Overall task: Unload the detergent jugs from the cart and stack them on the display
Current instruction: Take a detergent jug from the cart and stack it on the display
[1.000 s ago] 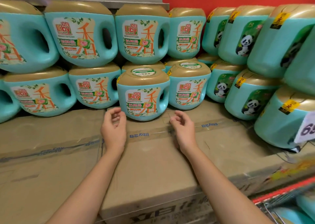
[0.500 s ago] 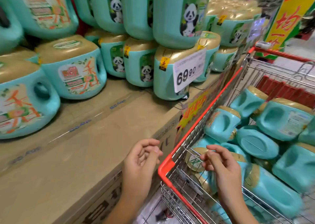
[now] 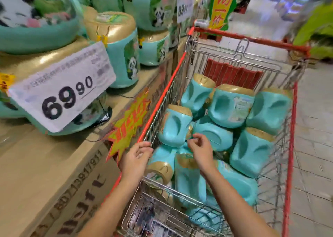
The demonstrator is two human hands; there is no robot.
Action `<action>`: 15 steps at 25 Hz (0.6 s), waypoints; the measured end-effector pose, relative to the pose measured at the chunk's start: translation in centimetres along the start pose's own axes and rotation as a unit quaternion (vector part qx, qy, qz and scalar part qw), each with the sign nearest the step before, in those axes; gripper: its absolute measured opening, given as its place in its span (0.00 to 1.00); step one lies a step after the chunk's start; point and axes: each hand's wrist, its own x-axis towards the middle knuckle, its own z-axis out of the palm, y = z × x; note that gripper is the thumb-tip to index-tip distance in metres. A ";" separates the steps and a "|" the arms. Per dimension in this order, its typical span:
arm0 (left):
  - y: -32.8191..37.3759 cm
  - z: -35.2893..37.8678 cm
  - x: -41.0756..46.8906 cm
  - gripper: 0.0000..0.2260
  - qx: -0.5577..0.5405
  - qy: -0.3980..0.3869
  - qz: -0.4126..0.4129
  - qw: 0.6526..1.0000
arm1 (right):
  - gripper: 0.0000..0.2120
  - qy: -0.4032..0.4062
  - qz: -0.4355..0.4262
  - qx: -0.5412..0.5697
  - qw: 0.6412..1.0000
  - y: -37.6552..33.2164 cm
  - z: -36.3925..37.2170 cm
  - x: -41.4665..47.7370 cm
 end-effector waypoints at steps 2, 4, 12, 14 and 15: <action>-1.7 0.4 1.9 0.09 -0.003 0.009 -0.019 1.000 | 0.15 -0.018 0.012 -0.004 1.000 0.4 1.7 3.0; -3.8 0.2 2.6 0.09 -0.001 0.001 -0.055 0.998 | 0.16 -0.044 0.023 0.015 0.999 0.9 3.3 5.1; -7.1 -1.1 3.1 0.08 0.053 -0.066 -0.085 0.993 | 0.05 -0.023 0.069 0.142 0.987 1.4 6.3 8.1; -6.5 -0.9 3.2 0.08 0.033 -0.076 -0.096 0.992 | 0.06 -0.021 0.050 0.133 0.990 0.0 5.4 7.5; -6.1 -0.8 3.2 0.07 0.020 -0.077 -0.099 0.992 | 0.08 -0.018 0.043 0.130 0.990 -0.7 4.5 6.9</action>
